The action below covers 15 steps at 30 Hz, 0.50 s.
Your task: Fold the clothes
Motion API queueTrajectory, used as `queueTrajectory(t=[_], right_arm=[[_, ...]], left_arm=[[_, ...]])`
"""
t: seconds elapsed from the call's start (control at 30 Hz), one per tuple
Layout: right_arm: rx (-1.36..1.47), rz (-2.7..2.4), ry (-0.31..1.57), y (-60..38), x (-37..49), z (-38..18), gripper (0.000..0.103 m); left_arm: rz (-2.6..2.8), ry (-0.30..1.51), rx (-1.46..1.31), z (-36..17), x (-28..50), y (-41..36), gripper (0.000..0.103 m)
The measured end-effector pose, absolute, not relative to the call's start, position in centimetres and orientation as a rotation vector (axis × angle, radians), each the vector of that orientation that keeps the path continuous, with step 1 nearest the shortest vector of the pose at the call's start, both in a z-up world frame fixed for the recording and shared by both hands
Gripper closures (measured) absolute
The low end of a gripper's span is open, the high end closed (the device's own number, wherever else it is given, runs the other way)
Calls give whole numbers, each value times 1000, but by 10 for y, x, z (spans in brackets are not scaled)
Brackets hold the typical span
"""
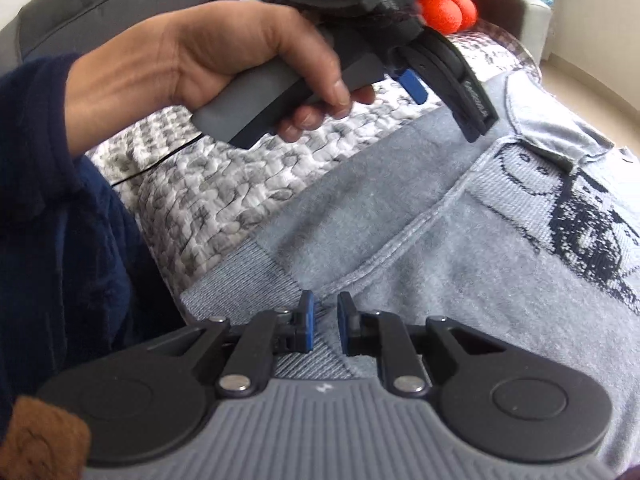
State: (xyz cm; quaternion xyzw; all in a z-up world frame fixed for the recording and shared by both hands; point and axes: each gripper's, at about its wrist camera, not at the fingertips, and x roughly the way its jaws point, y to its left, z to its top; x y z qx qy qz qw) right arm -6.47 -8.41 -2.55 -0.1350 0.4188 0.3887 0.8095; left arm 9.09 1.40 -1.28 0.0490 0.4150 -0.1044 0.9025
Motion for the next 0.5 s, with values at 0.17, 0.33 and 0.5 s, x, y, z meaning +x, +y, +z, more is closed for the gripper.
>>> queueTrajectory(t=[0.17, 0.33, 0.5], right_arm=[[-275, 763, 920, -90, -56, -30, 81], [-167, 680, 903, -110, -41, -23, 75], [-58, 515, 965, -139, -16, -30, 74]], left_arm=[[-223, 860, 108, -12, 91, 4, 34], [-225, 861, 99, -12, 92, -3, 34], [-217, 873, 93, -15, 94, -8, 34]])
